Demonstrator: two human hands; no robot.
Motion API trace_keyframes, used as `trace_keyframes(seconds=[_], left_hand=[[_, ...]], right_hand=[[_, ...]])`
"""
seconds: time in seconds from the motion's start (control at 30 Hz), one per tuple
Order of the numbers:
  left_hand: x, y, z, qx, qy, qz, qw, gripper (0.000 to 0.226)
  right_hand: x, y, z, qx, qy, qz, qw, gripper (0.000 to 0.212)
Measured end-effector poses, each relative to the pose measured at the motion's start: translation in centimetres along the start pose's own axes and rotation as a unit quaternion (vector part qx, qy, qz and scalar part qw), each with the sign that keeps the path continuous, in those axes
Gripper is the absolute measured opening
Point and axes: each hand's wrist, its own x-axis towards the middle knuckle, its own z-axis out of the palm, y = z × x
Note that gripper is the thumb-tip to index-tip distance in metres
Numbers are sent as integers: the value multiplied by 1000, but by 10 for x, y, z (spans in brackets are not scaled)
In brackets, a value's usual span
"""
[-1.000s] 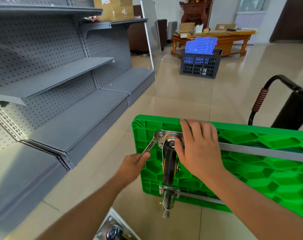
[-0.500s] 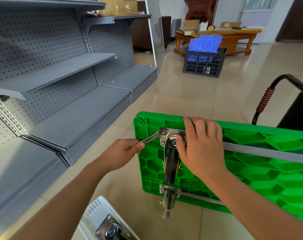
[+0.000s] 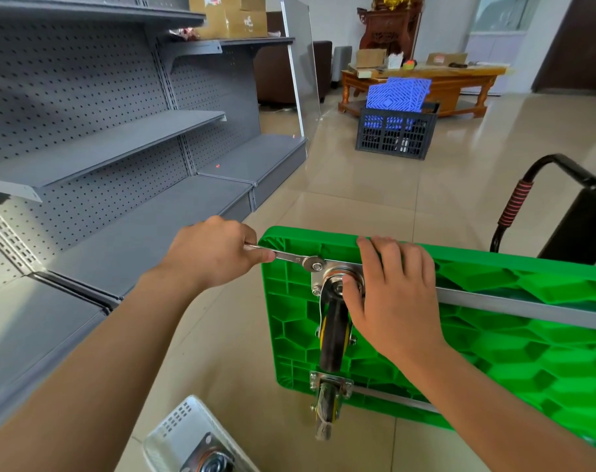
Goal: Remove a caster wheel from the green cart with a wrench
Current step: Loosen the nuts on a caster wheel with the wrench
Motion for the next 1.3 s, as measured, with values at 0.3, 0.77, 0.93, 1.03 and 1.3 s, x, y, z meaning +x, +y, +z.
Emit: trace_keyframes(seconds=[0.3, 0.77, 0.93, 1.03, 1.3], left_hand=[[-1, -10, 42, -152, -16, 16, 988, 78], [-43, 32, 108, -427, -161, 16, 890, 36], [-36, 17, 86, -438, -198, 61, 875, 29], [-30, 7, 66, -398, -191, 67, 895, 28], [-14, -3, 27, -181, -96, 41, 978, 32]], right_hand=[[-1, 0, 3, -5, 10, -1, 1000, 58], [-2, 0, 6, 1, 35, 1, 999, 56], [-2, 0, 3, 0, 21, -1, 1000, 57], [-2, 0, 3, -3, 15, 1, 1000, 57], [-2, 0, 3, -10, 21, -3, 1000, 57]])
